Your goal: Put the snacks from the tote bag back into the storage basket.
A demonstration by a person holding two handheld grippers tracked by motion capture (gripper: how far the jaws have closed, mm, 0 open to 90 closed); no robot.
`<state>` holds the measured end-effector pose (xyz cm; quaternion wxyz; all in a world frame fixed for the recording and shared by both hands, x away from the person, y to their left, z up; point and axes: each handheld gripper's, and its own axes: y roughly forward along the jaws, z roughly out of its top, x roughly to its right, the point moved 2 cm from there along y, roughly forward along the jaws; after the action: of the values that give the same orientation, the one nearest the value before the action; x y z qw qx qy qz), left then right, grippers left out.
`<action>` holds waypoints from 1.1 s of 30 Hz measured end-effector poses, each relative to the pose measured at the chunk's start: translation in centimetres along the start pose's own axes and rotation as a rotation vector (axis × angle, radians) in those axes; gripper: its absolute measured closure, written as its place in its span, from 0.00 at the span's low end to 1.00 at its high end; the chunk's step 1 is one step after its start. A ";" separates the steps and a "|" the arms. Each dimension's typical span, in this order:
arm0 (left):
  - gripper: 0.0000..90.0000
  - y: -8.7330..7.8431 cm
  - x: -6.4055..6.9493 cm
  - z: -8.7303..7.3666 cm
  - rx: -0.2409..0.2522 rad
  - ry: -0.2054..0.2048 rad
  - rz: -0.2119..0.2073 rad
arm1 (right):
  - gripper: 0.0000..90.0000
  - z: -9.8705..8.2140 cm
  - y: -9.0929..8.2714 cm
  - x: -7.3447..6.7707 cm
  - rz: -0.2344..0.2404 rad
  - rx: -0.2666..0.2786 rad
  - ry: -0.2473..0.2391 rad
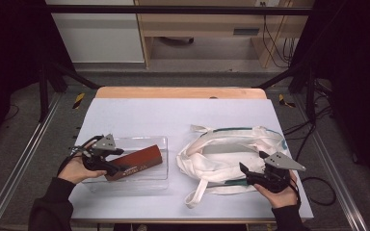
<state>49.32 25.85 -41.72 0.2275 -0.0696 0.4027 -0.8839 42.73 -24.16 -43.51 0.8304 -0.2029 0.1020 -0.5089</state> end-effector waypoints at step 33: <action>1.00 -0.8 5.2 -2.9 0.098 -0.292 0.196 | 0.21 -0.1 0.1 -0.3 0.008 -0.001 -0.001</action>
<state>43.51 25.93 -43.39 0.3720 -0.1464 0.3265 -0.8565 42.61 -23.94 -43.67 0.8322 -0.2035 0.1025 -0.5055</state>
